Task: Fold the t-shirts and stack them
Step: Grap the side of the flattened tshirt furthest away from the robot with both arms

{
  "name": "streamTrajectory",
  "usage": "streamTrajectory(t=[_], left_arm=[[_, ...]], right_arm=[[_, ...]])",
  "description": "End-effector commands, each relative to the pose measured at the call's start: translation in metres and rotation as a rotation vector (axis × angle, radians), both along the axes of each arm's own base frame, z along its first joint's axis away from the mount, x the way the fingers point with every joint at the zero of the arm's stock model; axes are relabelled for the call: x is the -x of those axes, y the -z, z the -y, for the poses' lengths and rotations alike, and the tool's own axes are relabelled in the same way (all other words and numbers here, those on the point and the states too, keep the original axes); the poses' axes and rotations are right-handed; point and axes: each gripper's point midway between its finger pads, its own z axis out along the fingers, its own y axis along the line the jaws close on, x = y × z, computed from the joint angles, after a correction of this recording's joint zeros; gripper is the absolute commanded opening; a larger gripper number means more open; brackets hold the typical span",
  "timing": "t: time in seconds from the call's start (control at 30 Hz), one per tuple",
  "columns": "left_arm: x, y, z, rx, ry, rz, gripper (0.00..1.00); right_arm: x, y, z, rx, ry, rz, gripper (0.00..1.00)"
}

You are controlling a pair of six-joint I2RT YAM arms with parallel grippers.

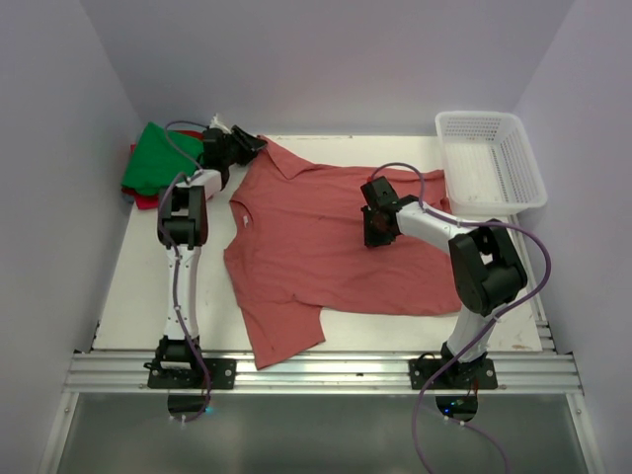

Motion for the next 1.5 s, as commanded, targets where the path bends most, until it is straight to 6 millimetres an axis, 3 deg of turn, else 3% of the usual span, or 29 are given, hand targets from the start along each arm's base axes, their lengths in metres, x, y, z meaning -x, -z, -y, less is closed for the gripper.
streamTrajectory(t=[0.0, 0.23, 0.57, 0.83, 1.13, 1.2, 1.33, 1.37, 1.47], left_arm=[[-0.013, -0.03, -0.007, 0.063, -0.033, 0.146, 0.46], [-0.017, -0.039, -0.01, 0.124, -0.068, 0.208, 0.45], [-0.027, -0.024, -0.015, 0.103, -0.101, 0.168, 0.45], [-0.035, -0.024, -0.017, 0.112, -0.121, 0.176, 0.43], [-0.046, -0.038, -0.014, 0.122, -0.122, 0.205, 0.4], [-0.046, -0.039, -0.015, 0.122, -0.124, 0.2, 0.38], [-0.046, -0.036, -0.013, 0.113, -0.117, 0.194, 0.16], [-0.046, -0.036, -0.012, 0.111, -0.115, 0.192, 0.12], [-0.045, -0.034, -0.011, 0.11, -0.109, 0.188, 0.0]], right_arm=[[-0.008, -0.006, 0.002, 0.023, 0.0, 0.016, 0.24], [-0.005, 0.0, 0.004, 0.033, 0.0, 0.004, 0.23], [-0.007, -0.002, 0.002, 0.025, -0.002, 0.007, 0.22], [-0.002, 0.001, 0.003, 0.024, 0.002, -0.003, 0.19], [0.0, 0.0, 0.006, 0.029, 0.008, 0.0, 0.18], [-0.002, -0.001, 0.004, 0.023, 0.006, 0.005, 0.15], [-0.001, 0.0, 0.004, 0.021, 0.006, 0.003, 0.08], [-0.001, 0.0, 0.004, 0.02, 0.004, 0.002, 0.02], [0.0, 0.001, 0.004, 0.018, 0.007, 0.0, 0.0]])
